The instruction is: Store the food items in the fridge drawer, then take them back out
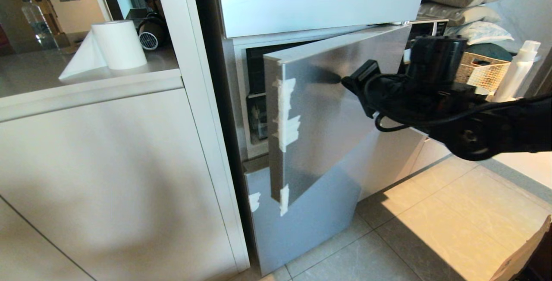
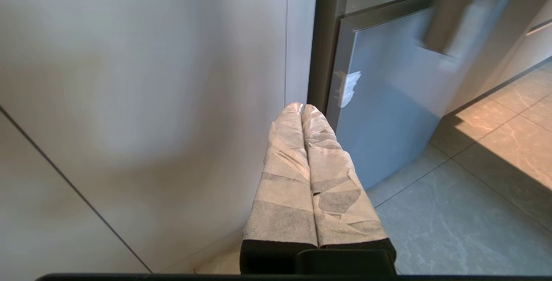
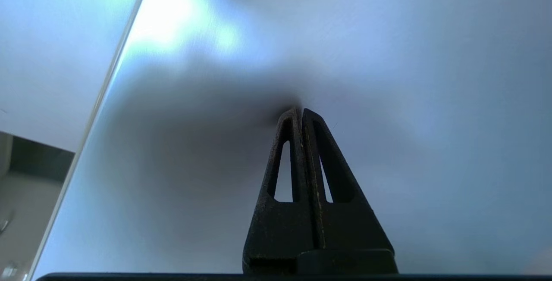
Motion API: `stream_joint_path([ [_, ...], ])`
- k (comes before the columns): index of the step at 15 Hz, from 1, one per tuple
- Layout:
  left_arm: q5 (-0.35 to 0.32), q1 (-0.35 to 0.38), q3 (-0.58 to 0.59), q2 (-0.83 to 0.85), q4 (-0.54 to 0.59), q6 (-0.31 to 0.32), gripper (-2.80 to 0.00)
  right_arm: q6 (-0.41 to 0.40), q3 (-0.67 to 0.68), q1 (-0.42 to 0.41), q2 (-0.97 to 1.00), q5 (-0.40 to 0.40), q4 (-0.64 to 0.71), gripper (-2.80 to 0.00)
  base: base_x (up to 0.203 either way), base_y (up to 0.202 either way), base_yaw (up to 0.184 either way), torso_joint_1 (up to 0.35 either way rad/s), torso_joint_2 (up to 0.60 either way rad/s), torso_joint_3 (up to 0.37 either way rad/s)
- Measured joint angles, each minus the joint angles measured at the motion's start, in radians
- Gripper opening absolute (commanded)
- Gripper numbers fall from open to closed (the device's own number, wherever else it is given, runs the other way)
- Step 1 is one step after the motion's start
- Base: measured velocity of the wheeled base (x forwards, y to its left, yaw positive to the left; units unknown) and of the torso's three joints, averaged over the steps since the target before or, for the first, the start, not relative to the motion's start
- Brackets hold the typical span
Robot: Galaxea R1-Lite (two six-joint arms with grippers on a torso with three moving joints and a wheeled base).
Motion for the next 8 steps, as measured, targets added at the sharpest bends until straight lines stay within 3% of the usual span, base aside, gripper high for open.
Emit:
stream_joint_path([
  [2,0.000,0.000,0.000,0.000,0.000,0.000,-2.80,-0.004,-0.148,0.045,0.121,0.044,0.010,-2.80,0.000,0.000,0.000,0.000,0.00,0.000],
  [4,0.000,0.000,0.000,0.000,0.000,0.000,-2.80,-0.002,-0.181,0.065,0.167,0.068,0.002,-2.80,0.000,0.000,0.000,0.000,0.00,0.000],
  [8,0.000,0.000,0.000,0.000,0.000,0.000,-2.80,-0.022,0.034,0.068,0.060,0.071,-0.082,-2.80,0.000,0.000,0.000,0.000,0.00,0.000],
])
